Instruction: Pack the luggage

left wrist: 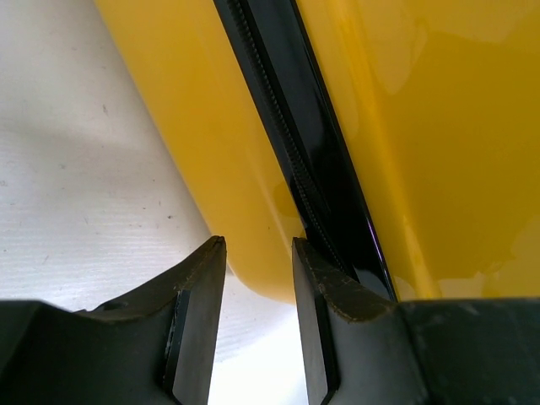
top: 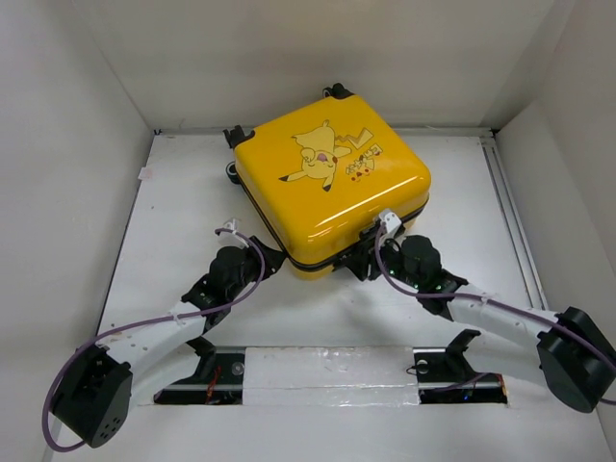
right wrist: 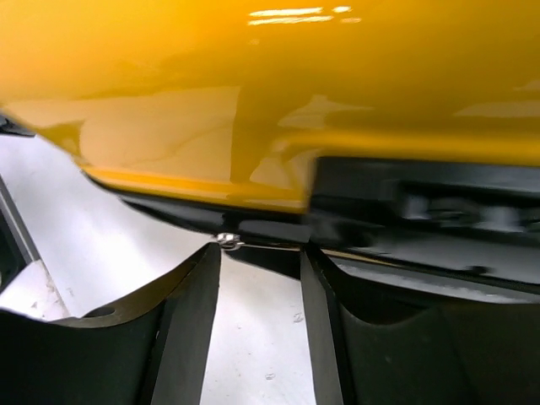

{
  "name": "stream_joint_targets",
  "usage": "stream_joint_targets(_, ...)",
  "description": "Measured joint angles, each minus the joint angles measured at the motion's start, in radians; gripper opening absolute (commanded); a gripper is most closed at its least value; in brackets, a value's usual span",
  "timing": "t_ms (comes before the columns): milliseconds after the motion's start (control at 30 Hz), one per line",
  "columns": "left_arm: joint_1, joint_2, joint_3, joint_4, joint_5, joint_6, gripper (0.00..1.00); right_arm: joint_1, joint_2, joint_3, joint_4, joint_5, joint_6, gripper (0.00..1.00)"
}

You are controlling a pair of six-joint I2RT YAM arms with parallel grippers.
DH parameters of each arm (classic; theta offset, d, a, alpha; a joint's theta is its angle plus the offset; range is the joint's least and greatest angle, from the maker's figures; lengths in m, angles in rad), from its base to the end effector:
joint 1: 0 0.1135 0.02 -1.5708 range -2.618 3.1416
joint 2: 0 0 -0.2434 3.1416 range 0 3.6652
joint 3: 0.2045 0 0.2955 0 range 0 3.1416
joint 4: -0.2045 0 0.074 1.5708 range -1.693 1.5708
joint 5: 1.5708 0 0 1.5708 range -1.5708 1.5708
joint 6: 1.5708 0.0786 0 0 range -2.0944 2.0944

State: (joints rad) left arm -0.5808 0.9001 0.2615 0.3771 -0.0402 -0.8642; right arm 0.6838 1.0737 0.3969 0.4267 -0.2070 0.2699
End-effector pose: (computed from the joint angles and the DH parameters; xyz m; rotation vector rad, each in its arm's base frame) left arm 0.2393 -0.1533 0.1405 -0.3045 1.9222 -0.9583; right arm 0.2327 0.2104 0.1557 -0.5393 1.8241 0.8508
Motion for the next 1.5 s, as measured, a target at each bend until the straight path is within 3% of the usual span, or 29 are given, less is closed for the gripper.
stream_joint_targets(300,0.000,0.000,0.000,0.000,0.009,0.002,0.33,0.062,0.051,0.046,-0.042,0.053,-0.034,0.51)
stream_joint_targets(400,0.000,0.000,0.000,0.000,0.008,0.002,0.32,0.075,0.055,0.046,-0.037,0.090,-0.039,0.41)
stream_joint_targets(433,0.000,0.000,0.000,0.000,0.007,0.002,0.32,0.077,0.059,0.047,-0.035,0.105,-0.040,0.25)
stream_joint_targets(567,0.000,0.000,0.001,0.000,0.006,0.006,0.32,0.082,0.084,0.053,-0.025,0.158,-0.040,0.03)
stream_joint_targets(667,0.000,0.000,0.001,0.000,0.005,0.008,0.32,0.101,0.085,0.054,-0.023,0.202,-0.037,0.00)
stream_joint_targets(867,0.000,0.000,0.001,0.000,0.007,0.008,0.32,0.184,-0.035,0.050,-0.034,0.240,-0.026,0.00)
stream_joint_targets(1033,0.000,-0.001,0.001,0.000,0.010,0.010,0.32,0.220,-0.130,0.028,-0.022,0.266,0.002,0.33)
stream_joint_targets(1100,0.000,-0.002,0.001,-0.001,0.010,0.010,0.32,0.220,-0.103,0.029,-0.037,0.298,-0.003,0.33)
stream_joint_targets(1333,0.000,-0.024,0.003,-0.022,0.011,0.010,0.32,0.220,0.009,0.034,-0.142,0.340,0.001,0.47)
stream_joint_targets(1500,-0.001,-0.029,0.003,-0.026,0.011,0.010,0.32,0.220,0.014,0.034,-0.116,0.341,0.000,0.47)
